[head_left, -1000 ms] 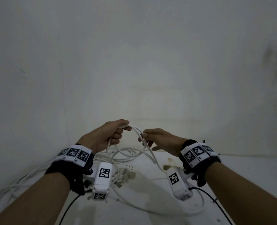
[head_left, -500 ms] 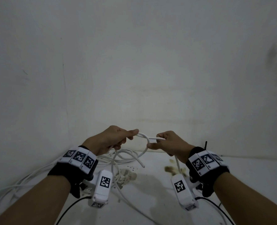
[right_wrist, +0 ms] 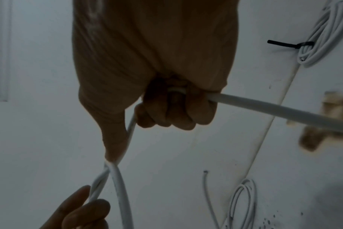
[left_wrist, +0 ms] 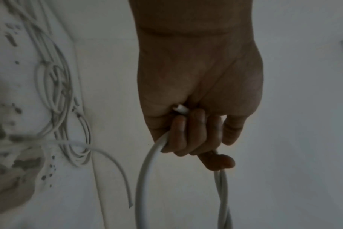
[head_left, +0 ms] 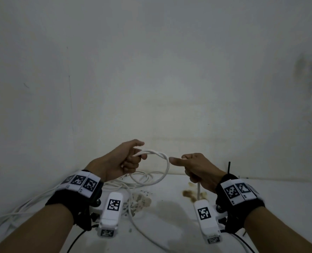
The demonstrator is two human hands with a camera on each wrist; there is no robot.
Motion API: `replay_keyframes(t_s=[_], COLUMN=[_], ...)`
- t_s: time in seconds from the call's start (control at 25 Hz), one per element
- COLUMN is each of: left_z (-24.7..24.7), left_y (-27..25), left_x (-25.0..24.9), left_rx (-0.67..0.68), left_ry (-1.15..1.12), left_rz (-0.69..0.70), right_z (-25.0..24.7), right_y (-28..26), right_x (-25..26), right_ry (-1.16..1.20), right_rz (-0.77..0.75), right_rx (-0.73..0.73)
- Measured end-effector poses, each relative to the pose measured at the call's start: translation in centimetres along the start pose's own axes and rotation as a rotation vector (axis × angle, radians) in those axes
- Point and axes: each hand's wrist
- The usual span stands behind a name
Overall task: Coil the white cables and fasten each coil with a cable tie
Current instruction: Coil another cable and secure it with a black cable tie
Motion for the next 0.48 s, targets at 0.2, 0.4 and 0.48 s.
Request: replay_keyframes(t_s=[0.2, 0.4, 0.48], left_z=[0.2, 0.5, 0.4], left_y=[-0.1, -0.1, 0.1], left_x=[0.3, 0.9, 1.2], left_rx=[-0.076, -0.164, -0.196], left_ry=[0.325, 0.335, 0.292], left_rz=[0.046, 0.030, 0.045], right_z=[0.1, 0.0, -0.1], right_y=[-0.2, -0.2, -0.2], right_x=[-0.2, 0.3, 0.3], right_ry=[-0.023, -0.019, 0.004], right_rz=[0.033, 0.040, 0.043], right_rx=[-0.081, -0.110, -0.118])
Point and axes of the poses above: each hand's wrist, its own y-axis towards the middle knuckle, its own z-axis out of the palm, x = y × z, and after that the axes turned 11 degrees about -y, right-handed
